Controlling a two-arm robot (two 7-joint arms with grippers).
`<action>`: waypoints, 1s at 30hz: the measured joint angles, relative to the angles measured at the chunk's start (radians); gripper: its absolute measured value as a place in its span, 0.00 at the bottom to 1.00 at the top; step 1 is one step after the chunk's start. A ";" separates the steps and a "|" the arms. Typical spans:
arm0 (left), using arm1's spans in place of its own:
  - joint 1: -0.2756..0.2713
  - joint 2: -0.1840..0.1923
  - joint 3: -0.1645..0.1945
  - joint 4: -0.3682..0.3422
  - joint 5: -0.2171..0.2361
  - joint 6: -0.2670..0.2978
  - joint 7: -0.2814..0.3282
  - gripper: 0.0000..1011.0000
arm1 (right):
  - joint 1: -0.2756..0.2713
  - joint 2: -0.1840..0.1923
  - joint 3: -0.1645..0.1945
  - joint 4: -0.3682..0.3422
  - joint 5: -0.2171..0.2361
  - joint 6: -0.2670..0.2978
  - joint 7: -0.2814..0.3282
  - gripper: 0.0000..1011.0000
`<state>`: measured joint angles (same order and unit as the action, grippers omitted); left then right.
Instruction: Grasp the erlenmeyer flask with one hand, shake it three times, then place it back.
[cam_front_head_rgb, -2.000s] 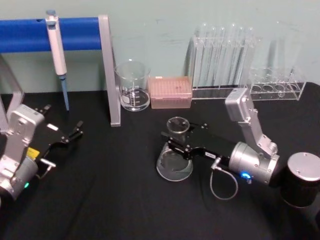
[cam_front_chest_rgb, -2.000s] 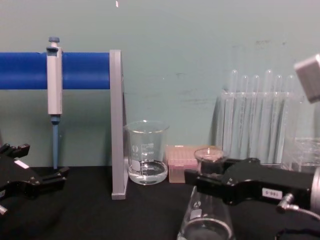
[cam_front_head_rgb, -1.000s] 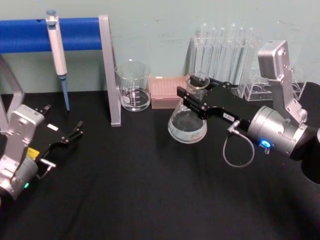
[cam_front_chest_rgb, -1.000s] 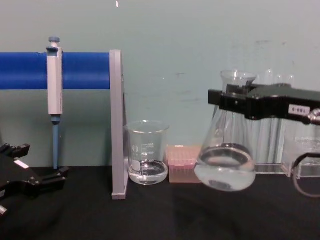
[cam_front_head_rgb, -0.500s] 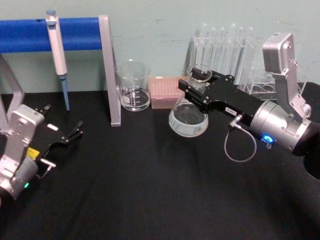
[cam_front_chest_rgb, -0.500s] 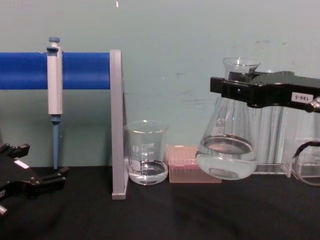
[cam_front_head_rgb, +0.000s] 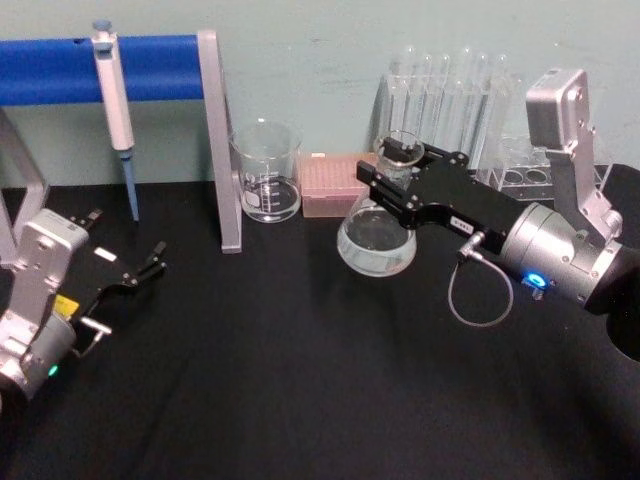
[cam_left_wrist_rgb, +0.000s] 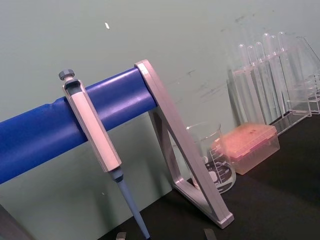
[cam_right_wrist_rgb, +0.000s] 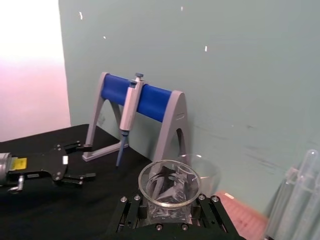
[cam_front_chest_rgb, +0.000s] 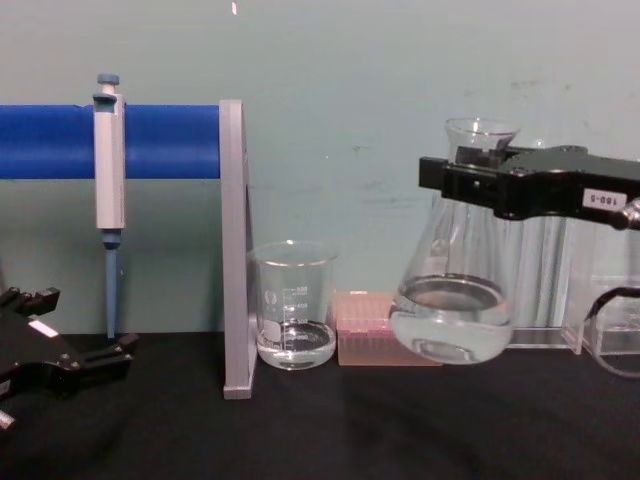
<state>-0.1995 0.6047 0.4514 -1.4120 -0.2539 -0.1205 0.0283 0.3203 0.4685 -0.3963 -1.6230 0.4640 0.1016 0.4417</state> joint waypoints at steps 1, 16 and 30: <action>0.000 0.000 0.000 0.000 0.000 0.000 0.000 0.99 | 0.000 0.000 -0.001 0.000 0.001 -0.001 0.003 0.44; 0.000 0.000 0.000 0.000 0.000 0.000 0.000 0.99 | 0.018 0.033 -0.086 -0.008 0.045 -0.036 0.158 0.44; 0.000 0.000 0.000 0.000 0.000 0.000 0.000 0.99 | 0.066 0.053 -0.178 0.007 0.083 -0.073 0.296 0.44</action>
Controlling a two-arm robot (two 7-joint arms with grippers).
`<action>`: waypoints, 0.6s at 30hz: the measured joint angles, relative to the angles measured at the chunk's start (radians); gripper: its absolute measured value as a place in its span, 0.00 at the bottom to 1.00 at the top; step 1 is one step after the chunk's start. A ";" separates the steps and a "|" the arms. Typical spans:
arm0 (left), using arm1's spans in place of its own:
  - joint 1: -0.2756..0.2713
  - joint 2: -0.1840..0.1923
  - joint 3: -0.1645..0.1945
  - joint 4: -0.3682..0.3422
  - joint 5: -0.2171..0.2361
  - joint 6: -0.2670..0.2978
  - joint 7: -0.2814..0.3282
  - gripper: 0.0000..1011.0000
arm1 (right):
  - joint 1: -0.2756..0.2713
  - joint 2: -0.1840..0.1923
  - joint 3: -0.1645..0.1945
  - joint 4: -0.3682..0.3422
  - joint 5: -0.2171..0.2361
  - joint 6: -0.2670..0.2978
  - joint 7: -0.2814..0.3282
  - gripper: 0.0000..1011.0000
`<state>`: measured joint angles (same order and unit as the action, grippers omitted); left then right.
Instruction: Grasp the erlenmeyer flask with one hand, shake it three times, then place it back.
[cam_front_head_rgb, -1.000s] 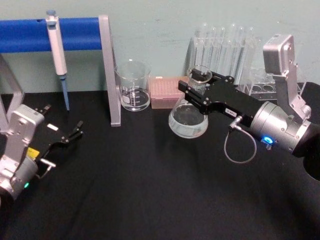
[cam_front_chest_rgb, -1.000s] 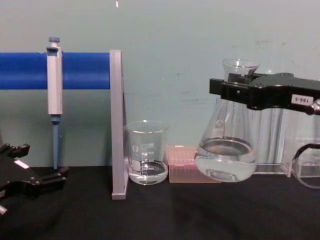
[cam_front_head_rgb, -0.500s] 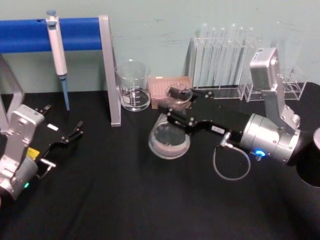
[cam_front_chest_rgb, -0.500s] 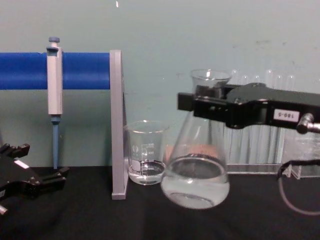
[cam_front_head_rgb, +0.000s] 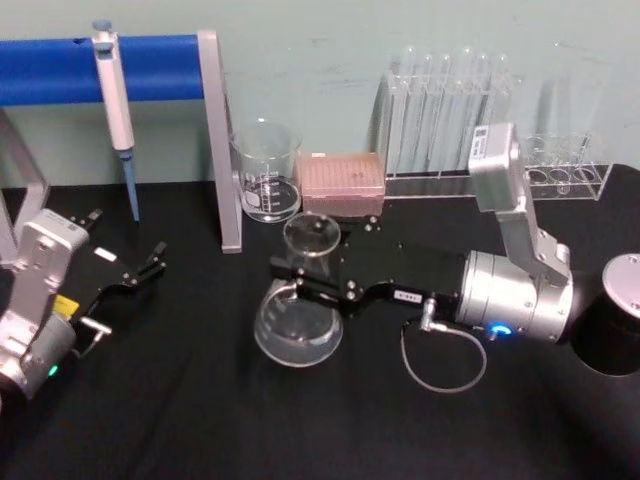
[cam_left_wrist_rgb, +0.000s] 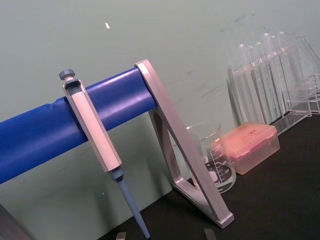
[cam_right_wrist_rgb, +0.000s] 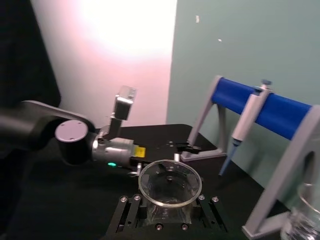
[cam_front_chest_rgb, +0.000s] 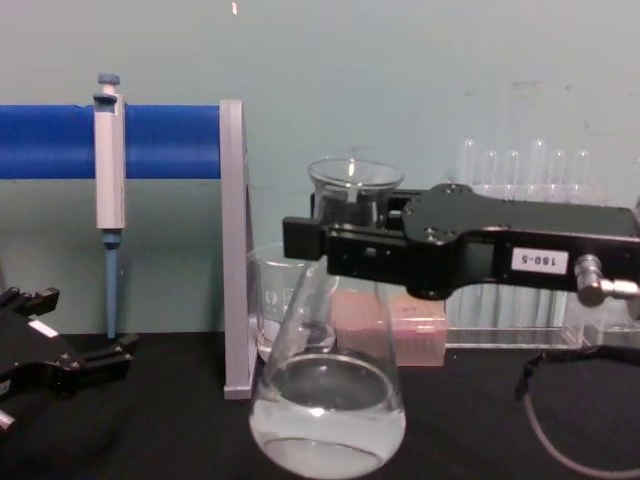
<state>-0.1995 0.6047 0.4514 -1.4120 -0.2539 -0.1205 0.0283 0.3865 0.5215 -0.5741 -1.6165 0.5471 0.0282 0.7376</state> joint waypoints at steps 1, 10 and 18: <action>0.000 0.000 0.000 0.000 0.000 0.000 0.000 0.99 | 0.002 0.002 -0.003 0.001 0.002 -0.002 0.005 0.44; 0.000 0.000 0.000 0.000 0.000 0.000 0.000 0.99 | 0.021 0.020 -0.035 0.010 0.021 -0.019 0.041 0.44; 0.000 0.000 0.000 0.000 0.000 0.000 0.000 0.99 | 0.037 0.032 -0.056 0.017 0.033 -0.030 0.052 0.44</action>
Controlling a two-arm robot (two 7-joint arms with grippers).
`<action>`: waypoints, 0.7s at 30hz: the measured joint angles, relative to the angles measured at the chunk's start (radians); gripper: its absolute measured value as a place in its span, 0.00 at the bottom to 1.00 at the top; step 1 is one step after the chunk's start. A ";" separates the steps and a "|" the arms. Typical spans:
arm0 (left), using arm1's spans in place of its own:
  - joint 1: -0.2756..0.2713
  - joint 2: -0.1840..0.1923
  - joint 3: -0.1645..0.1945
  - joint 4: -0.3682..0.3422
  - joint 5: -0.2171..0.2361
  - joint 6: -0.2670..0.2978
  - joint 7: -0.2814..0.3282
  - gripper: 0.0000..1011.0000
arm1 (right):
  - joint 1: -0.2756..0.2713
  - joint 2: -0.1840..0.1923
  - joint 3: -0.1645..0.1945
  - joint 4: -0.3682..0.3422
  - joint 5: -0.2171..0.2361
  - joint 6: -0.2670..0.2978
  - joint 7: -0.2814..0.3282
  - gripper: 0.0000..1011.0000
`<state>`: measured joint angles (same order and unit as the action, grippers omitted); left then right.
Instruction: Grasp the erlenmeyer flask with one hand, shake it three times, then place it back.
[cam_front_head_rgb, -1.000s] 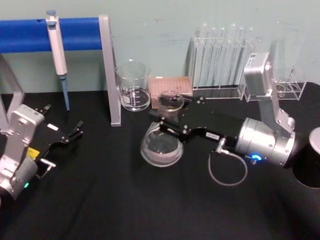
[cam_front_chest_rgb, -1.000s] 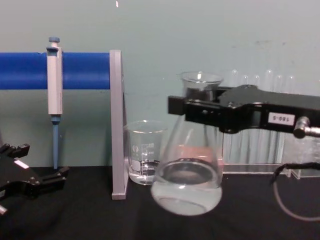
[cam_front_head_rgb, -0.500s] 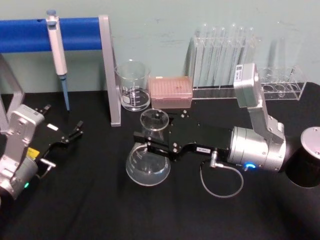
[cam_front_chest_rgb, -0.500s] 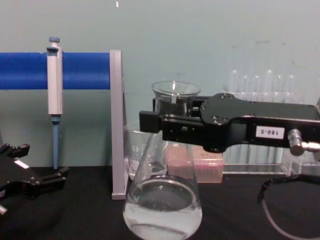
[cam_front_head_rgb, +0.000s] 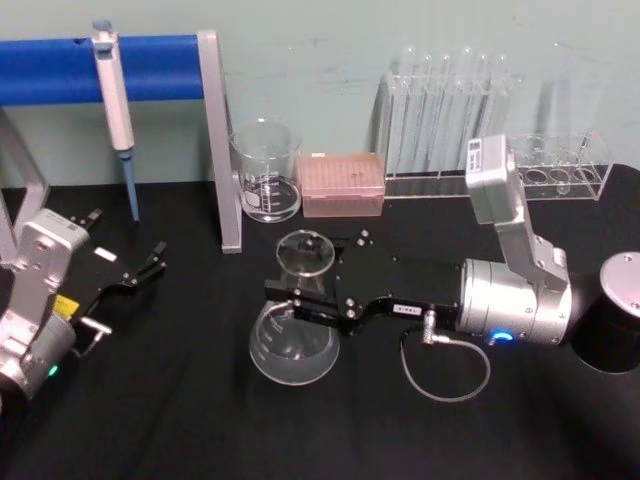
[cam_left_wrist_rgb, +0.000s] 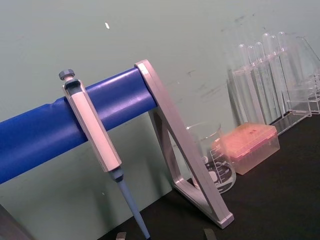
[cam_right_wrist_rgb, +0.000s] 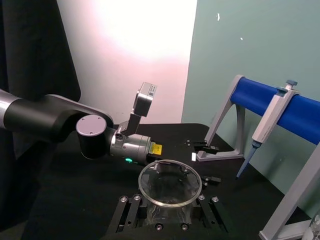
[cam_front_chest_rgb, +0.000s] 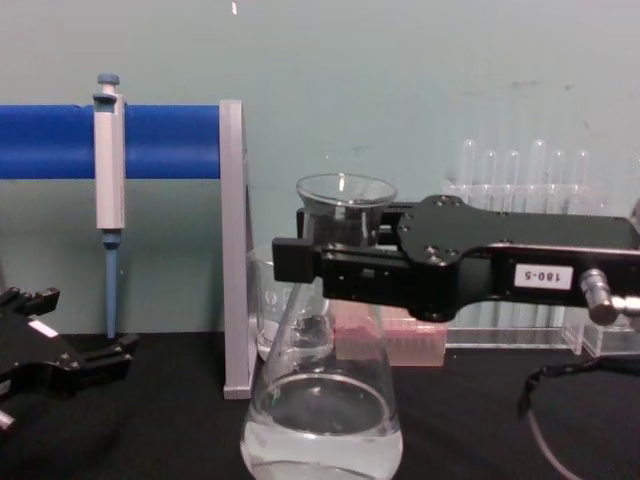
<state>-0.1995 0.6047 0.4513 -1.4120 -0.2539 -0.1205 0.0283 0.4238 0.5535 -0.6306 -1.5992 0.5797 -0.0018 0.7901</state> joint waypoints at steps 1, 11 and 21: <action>0.000 0.000 0.000 0.000 0.000 0.000 0.000 0.99 | 0.002 0.001 -0.002 0.001 0.001 -0.001 0.000 0.44; 0.000 0.000 0.000 0.000 0.000 0.000 0.000 0.99 | 0.004 -0.002 0.003 0.008 0.007 -0.002 -0.052 0.44; 0.000 0.000 0.000 0.000 0.000 0.000 0.000 0.99 | -0.026 -0.022 0.050 0.005 -0.008 0.006 -0.177 0.44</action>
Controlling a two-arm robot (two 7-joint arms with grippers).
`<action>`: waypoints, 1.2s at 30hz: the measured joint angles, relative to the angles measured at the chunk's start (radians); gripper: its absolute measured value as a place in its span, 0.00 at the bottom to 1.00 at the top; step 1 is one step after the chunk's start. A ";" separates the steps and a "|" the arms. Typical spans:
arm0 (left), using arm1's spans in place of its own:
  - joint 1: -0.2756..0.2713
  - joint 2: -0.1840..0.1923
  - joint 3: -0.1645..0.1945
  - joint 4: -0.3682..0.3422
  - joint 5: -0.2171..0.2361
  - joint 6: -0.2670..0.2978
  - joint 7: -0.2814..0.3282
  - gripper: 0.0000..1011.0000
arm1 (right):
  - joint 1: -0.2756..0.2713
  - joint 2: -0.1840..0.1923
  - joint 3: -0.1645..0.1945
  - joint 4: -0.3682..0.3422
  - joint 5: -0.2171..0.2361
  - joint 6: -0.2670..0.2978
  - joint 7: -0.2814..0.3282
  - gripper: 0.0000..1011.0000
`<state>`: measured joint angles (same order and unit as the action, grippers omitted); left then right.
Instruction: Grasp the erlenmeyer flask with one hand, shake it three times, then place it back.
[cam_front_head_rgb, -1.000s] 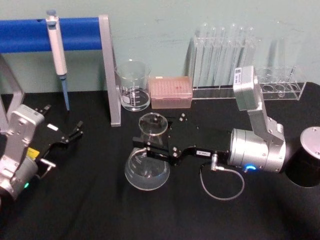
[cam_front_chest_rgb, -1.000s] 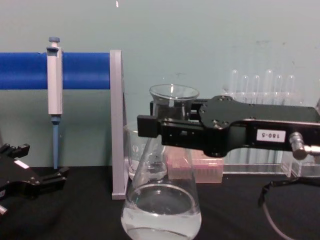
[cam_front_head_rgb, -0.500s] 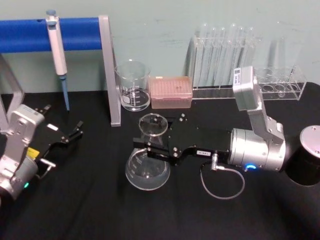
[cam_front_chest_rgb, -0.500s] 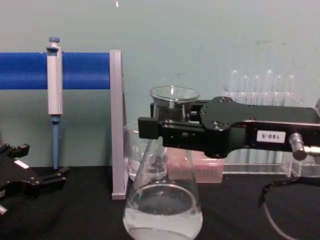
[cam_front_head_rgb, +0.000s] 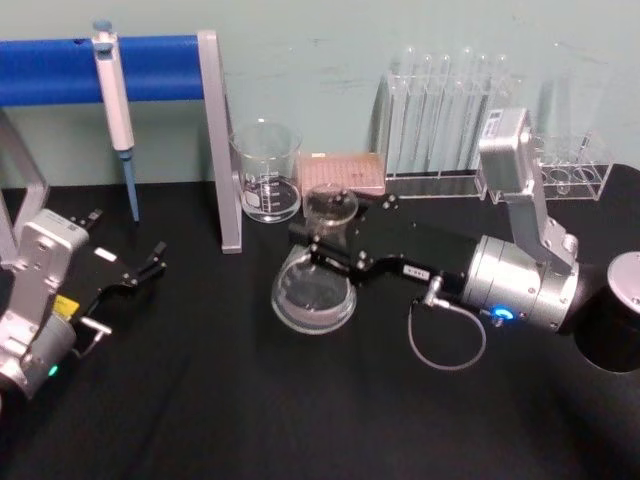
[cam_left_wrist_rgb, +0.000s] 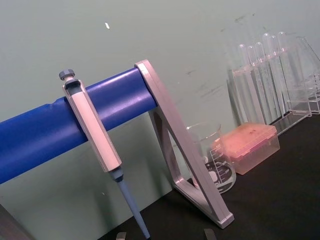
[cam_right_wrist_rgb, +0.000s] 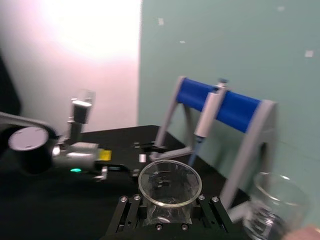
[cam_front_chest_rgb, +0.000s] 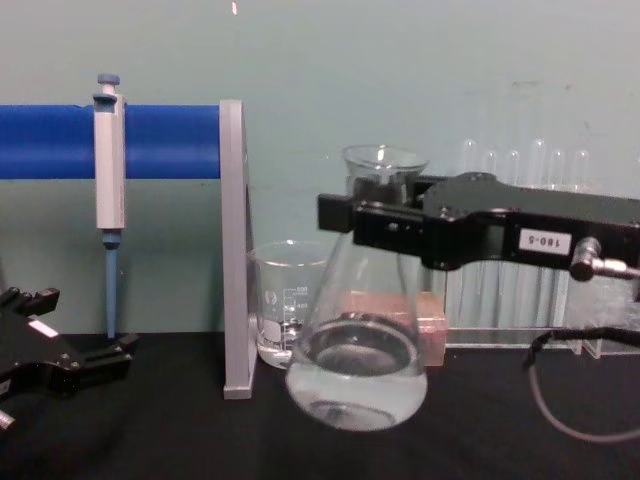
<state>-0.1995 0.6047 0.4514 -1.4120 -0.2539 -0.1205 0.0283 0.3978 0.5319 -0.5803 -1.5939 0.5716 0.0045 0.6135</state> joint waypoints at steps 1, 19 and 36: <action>0.000 0.000 0.000 0.000 0.000 0.000 0.000 0.99 | -0.006 -0.004 0.010 -0.001 -0.006 0.002 -0.024 0.44; 0.000 0.000 0.000 0.000 0.000 0.000 0.000 0.99 | -0.077 -0.057 0.126 -0.017 -0.110 0.056 -0.299 0.44; 0.000 0.000 0.000 0.000 0.000 0.000 0.000 0.99 | -0.132 -0.115 0.227 -0.023 -0.181 0.101 -0.473 0.44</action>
<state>-0.1995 0.6047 0.4514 -1.4120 -0.2539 -0.1205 0.0283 0.2655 0.4171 -0.3536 -1.6168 0.3909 0.1054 0.1408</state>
